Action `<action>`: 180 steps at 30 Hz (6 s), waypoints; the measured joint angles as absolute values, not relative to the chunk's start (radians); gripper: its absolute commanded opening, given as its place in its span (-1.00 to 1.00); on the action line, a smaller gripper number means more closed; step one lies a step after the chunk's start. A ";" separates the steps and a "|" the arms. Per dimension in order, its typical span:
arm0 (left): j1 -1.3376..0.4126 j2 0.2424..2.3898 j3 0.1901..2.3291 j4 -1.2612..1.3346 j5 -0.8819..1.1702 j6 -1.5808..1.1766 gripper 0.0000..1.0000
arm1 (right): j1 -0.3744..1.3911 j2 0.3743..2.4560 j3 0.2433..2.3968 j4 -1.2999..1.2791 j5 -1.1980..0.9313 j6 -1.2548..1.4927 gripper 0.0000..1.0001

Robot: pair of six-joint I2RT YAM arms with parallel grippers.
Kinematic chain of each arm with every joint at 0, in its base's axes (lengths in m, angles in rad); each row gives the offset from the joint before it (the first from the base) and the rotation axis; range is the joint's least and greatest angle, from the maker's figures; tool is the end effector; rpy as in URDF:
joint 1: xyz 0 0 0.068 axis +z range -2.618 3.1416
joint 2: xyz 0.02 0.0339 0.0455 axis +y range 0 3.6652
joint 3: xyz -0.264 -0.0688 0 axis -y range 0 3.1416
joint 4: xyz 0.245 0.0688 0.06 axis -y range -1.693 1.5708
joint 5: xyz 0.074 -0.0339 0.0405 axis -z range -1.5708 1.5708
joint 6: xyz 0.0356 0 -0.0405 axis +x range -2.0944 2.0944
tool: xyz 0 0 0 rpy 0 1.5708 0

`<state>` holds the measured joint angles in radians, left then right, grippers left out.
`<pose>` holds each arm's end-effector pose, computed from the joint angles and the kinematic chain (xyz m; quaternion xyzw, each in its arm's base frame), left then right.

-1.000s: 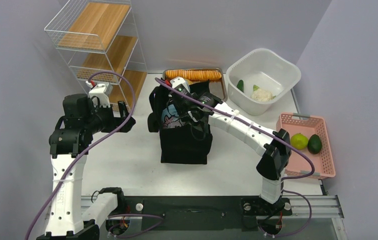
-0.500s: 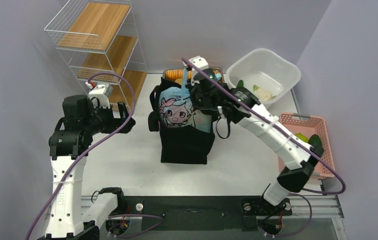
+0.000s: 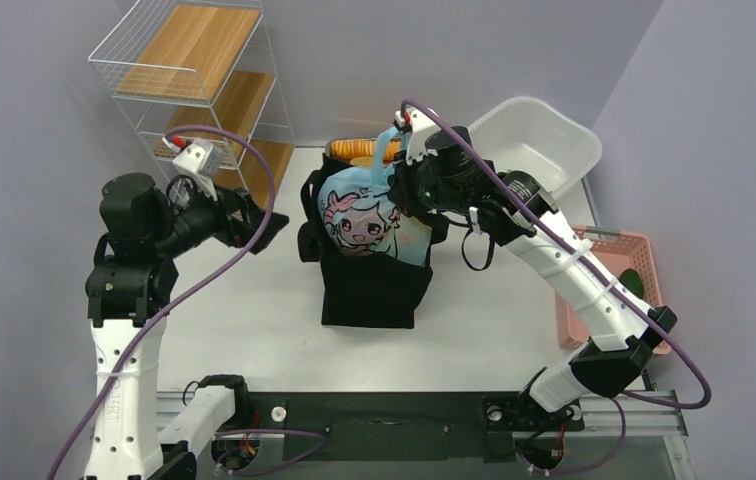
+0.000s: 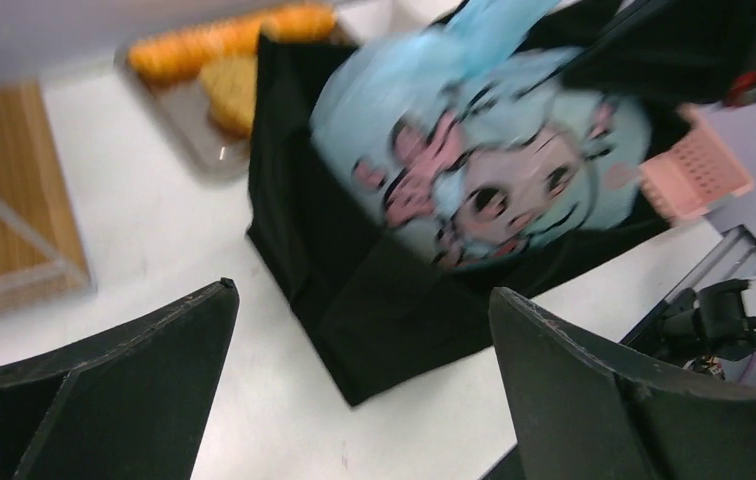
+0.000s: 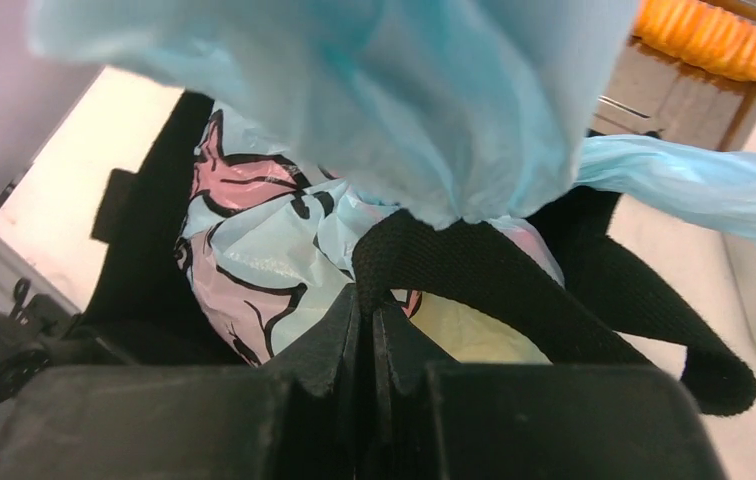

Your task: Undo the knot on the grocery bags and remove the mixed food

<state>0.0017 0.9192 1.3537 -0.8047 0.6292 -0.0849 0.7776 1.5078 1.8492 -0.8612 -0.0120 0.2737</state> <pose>0.1527 -0.0207 0.4438 0.1407 0.7915 -0.2775 0.5261 0.2201 0.2173 0.4611 -0.2186 0.8370 0.2562 0.4313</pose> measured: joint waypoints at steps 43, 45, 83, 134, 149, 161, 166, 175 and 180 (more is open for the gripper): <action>-0.402 1.335 1.327 -0.210 0.815 0.190 -1.00 | 0.456 1.311 1.745 -0.750 -0.322 0.241 -0.70; -0.390 1.326 1.324 -0.193 0.815 0.161 -1.00 | 0.395 1.276 1.718 -0.752 -0.319 0.245 -0.70; -0.563 1.381 1.735 -0.253 0.929 0.135 -1.00 | 0.789 1.442 1.981 -0.824 -0.263 -0.080 0.54; -0.252 1.354 1.377 -0.859 0.374 0.012 -1.00 | 0.499 1.113 1.692 -0.678 0.154 0.012 -1.00; 0.588 1.372 1.607 -1.329 0.369 0.490 -1.00 | 0.496 1.024 1.352 -0.675 0.111 0.012 -1.00; 0.864 1.595 1.815 -1.325 0.355 0.673 0.20 | 0.506 1.031 1.280 -0.672 -0.001 -0.022 -1.00; 0.862 1.591 1.911 -1.333 0.357 0.675 0.48 | 0.554 1.052 1.252 -0.651 -0.015 -0.054 -1.00; 0.859 1.624 2.436 -1.472 0.433 0.600 0.51 | 0.671 1.139 1.213 -0.594 -0.017 -0.167 -1.00; 0.806 1.561 2.489 -1.501 0.491 0.537 0.52 | 0.696 1.207 1.193 -0.544 -0.017 -0.249 -1.00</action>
<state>0.8059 1.5612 2.4889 -1.5005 0.4911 0.5369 0.6956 1.2068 1.1931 -0.5442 -0.0166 -0.2493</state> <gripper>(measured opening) 0.758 0.130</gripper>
